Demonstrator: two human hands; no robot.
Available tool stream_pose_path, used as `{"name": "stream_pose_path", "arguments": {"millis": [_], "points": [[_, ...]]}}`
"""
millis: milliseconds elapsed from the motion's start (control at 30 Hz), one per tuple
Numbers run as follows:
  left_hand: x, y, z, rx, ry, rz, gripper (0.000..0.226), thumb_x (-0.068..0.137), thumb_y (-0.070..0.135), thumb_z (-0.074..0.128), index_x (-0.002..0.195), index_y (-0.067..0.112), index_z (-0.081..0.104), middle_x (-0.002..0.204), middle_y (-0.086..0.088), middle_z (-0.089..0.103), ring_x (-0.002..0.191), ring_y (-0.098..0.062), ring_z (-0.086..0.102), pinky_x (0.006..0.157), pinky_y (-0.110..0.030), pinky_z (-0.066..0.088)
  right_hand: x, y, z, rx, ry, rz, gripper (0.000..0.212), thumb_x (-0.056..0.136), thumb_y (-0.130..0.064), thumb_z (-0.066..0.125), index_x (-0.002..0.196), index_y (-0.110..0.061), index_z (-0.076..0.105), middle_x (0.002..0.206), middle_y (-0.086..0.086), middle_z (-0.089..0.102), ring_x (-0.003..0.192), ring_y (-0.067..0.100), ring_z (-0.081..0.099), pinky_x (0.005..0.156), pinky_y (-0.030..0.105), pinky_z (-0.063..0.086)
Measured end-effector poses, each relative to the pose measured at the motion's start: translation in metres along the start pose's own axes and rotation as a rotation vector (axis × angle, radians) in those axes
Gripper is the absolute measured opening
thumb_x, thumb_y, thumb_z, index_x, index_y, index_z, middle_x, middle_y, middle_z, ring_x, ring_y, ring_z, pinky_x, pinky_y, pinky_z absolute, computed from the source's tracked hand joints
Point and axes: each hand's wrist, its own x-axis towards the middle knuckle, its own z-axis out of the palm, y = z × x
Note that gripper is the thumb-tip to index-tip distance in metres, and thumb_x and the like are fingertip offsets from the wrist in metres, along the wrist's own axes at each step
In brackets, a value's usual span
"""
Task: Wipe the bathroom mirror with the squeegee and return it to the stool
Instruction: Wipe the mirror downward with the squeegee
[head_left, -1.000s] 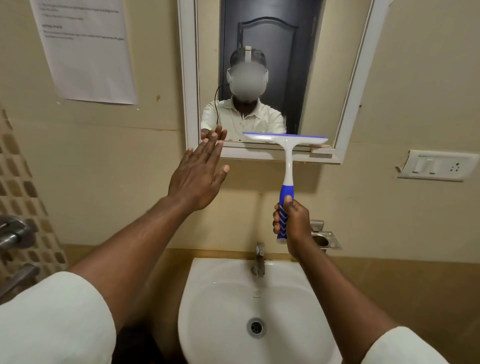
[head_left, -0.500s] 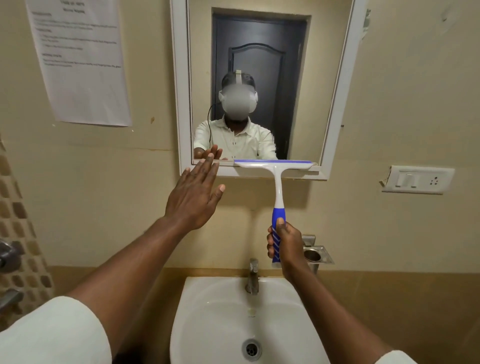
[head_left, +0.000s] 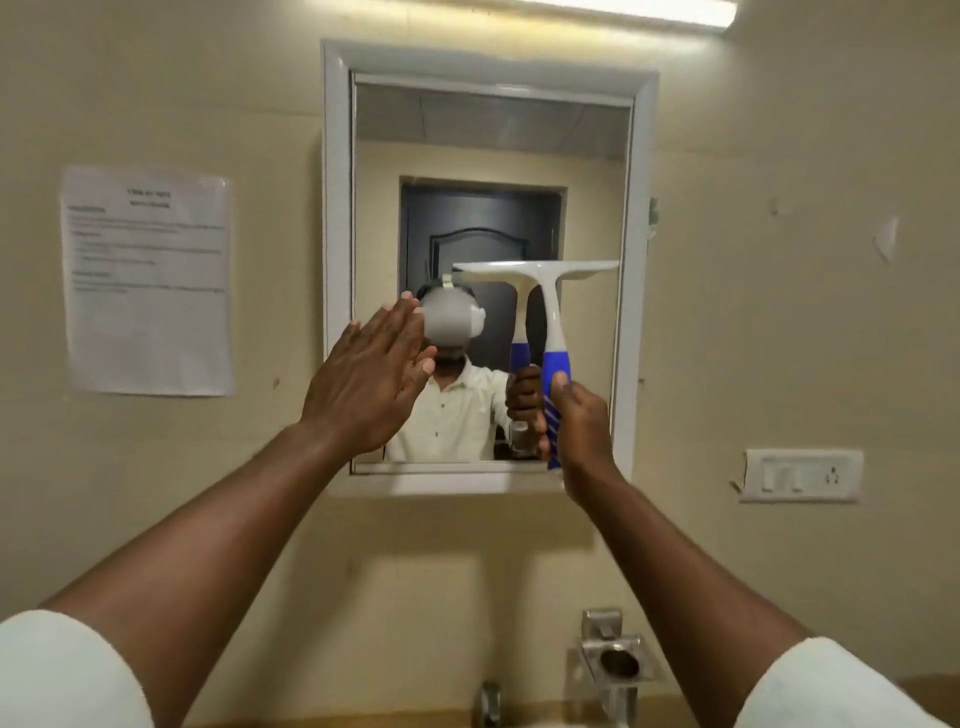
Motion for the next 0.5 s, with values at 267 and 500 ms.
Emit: {"name": "stream_pose_path", "arguments": {"millis": [267,500], "points": [[0.078,0.006,-0.049,0.04,0.178,0.101,0.059,0.097,0.047,0.021,0.149,0.025,0.004,0.157,0.009,-0.007,0.141,-0.003,-0.008,0.113,-0.028,-0.004,0.092,-0.094,0.012,0.032,-0.018,-0.145,0.043,0.098,-0.039,0.038,0.1,0.001,0.055,0.066,0.009,0.053,0.058,0.023,0.05,0.055,0.032,0.044],[0.097,0.012,-0.06,0.048,0.213,0.105,0.059,0.097,0.047,0.019,0.149,0.023,0.005,0.158,0.007,-0.005,0.144,-0.008,-0.006,0.114,-0.029,-0.004,0.113,-0.112,0.017,0.079,-0.023,-0.121,0.041,0.099,-0.037,0.038,0.11,0.001,0.052,0.064,0.006,0.05,0.053,0.018,0.047,0.053,0.029,0.04]]}}
